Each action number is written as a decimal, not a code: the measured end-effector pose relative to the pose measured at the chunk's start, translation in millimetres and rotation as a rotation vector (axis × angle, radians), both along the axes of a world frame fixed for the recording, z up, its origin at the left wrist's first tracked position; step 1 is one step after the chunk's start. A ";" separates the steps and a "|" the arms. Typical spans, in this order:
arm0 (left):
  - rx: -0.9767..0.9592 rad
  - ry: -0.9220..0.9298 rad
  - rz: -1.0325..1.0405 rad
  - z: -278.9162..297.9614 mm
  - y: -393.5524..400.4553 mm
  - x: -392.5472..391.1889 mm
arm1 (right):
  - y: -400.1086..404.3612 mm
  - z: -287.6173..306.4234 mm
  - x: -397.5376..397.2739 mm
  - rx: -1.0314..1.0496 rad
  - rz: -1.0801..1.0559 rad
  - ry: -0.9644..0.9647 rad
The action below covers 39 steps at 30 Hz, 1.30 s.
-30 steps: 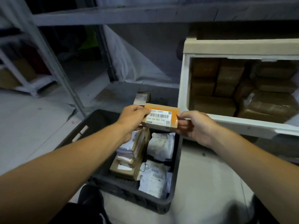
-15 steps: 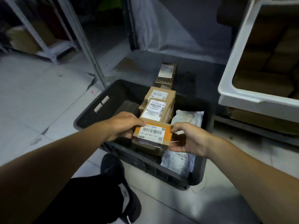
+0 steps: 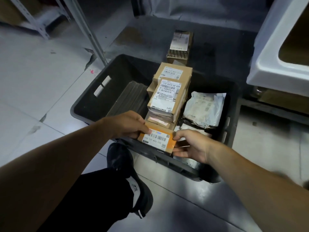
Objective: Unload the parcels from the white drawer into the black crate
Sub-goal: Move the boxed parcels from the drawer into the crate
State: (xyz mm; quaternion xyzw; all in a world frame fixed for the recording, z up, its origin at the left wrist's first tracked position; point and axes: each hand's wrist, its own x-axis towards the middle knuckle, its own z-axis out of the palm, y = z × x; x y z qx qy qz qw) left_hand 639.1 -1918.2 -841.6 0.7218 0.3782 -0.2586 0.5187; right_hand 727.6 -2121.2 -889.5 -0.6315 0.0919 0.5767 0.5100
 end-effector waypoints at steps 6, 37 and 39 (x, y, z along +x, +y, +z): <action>-0.008 0.097 -0.054 -24.3 8.3 6.9 | 7.5 -23.3 2.5 -0.035 -0.001 0.024; 0.145 0.021 -0.069 -56.5 14.9 16.3 | 23.2 -55.2 -0.6 -0.050 -0.104 -0.036; 0.140 0.037 -0.098 -54.9 13.1 16.9 | 21.0 -56.1 0.1 -0.059 -0.072 -0.044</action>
